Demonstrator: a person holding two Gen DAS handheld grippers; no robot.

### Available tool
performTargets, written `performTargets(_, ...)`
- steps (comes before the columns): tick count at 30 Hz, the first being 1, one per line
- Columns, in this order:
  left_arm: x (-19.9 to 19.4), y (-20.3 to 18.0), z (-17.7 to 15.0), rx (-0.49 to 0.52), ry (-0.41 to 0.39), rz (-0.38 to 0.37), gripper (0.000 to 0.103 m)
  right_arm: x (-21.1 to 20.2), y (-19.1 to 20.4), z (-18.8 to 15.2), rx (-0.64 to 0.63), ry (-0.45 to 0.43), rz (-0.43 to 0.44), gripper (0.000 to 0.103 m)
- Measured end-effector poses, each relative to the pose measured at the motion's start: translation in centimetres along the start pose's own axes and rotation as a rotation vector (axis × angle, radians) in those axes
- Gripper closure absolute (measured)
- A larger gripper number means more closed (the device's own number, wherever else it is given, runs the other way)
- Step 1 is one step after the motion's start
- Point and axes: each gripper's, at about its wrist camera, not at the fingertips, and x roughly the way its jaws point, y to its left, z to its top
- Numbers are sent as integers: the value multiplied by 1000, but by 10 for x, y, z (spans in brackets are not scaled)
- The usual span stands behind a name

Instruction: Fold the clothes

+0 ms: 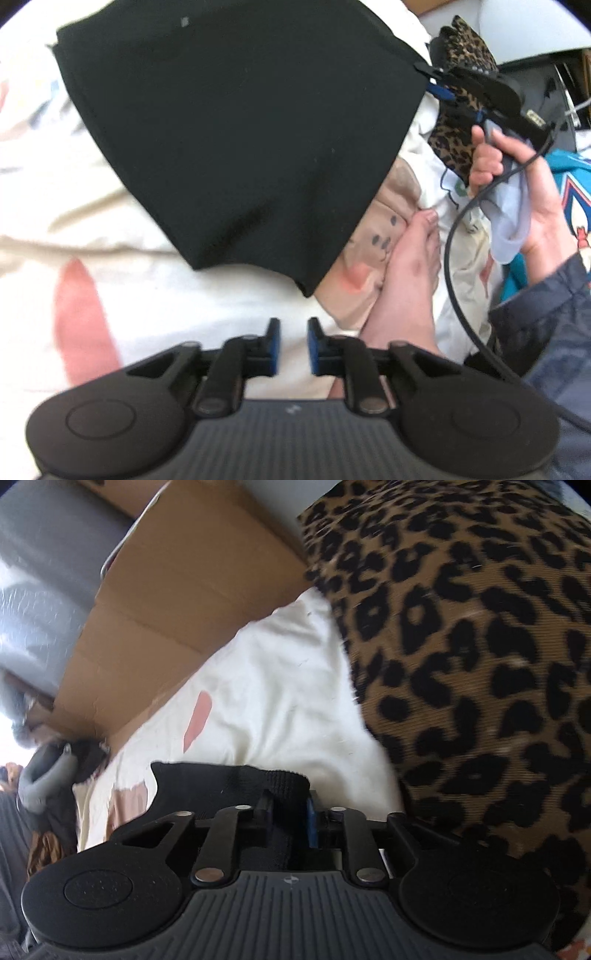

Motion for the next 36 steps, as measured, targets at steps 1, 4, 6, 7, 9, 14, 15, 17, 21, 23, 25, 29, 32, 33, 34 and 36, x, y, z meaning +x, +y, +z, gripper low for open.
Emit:
performTargets(1,-8,0,5,13,7,11,77,-4,-2,0,8,-11,-2,82)
performTargets(4,-33,-2,24,59,-9,46,71,-18,-5,1,37,-45,17,82)
performTargets(6,-53,-5,39,76,-29,67,65,-26,-4,0,49,-60,38,82)
performTargets(7,-62,-7,48,83,-38,77,65,-30,-4,-1,55,-66,47,82)
performTargets(9,-80,-14,66,121,-58,95,64,-35,-4,-5,66,-62,59,82)
performTargets(14,-123,-38,116,252,-108,131,62,-45,-3,-16,74,-36,70,81)
performTargets(15,-129,-43,126,275,-114,138,62,-46,-3,-19,75,-29,72,82)
performTargets(17,-141,-53,146,318,-123,151,62,-48,-1,-24,72,-16,73,81)
performTargets(21,-161,-71,186,382,-150,158,62,-53,5,-31,70,-6,73,81)
performTargets(23,-168,-76,200,406,-170,146,59,-55,8,-35,66,-2,68,81)
performTargets(25,-174,-81,214,430,-191,135,58,-56,10,-39,65,5,67,81)
performTargets(29,-178,-74,229,451,-218,131,57,-53,15,-48,57,28,53,81)
performTargets(32,-173,-57,239,424,-225,101,56,-52,16,-54,62,38,41,81)
performTargets(33,-170,-51,242,412,-225,88,56,-52,16,-56,68,37,39,81)
performTargets(34,-168,-45,245,400,-226,75,56,-52,16,-58,79,37,36,81)
performTargets(36,-163,-33,252,377,-228,51,56,-55,16,-62,110,40,37,81)
